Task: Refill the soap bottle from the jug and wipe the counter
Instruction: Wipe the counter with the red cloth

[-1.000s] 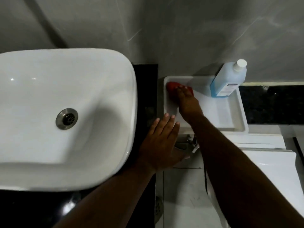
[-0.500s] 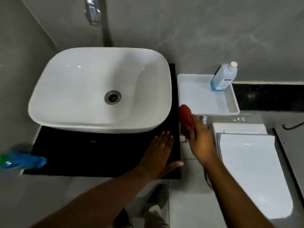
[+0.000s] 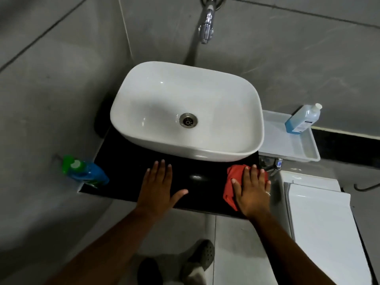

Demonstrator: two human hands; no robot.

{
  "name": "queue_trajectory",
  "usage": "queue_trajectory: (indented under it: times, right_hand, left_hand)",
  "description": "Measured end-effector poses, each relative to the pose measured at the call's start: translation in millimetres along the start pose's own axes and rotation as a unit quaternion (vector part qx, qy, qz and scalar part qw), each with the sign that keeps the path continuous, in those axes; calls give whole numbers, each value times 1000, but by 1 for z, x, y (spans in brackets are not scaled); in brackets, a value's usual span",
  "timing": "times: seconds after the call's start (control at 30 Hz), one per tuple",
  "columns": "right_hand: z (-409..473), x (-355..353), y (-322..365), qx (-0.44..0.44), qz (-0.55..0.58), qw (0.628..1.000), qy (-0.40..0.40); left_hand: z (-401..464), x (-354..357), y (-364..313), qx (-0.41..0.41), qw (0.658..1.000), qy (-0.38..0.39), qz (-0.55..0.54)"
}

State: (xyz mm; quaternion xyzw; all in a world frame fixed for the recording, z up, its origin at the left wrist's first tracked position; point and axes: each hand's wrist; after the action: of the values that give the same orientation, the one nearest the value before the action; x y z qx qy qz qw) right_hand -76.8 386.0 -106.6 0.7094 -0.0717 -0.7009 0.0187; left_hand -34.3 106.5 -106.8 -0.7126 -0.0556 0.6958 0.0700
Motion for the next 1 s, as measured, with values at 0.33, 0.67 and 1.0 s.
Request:
queue_trajectory:
  times: [0.33, 0.67, 1.0]
  right_hand:
    - [-50, 36, 133, -113, -7, 992, -51]
    - [-49, 20, -13, 2, -9, 999, -51]
    - [-41, 49, 182, 12, 33, 998, -53]
  left_hand:
    - [-1, 6, 62, -28, 999, -29, 12]
    - [2, 0, 60, -25, 1000, -5, 2]
    - [2, -10, 70, -48, 999, -15, -13]
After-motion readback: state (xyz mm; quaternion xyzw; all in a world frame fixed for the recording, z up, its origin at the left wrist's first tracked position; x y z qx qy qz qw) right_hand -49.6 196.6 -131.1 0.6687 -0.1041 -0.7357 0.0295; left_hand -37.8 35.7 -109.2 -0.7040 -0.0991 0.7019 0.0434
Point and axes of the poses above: each hand's wrist, its own z-axis towards the middle knuckle, its own x-axis out of the palm, y = z × x, and after that the axes turned 6 degrees about -y, right-handed
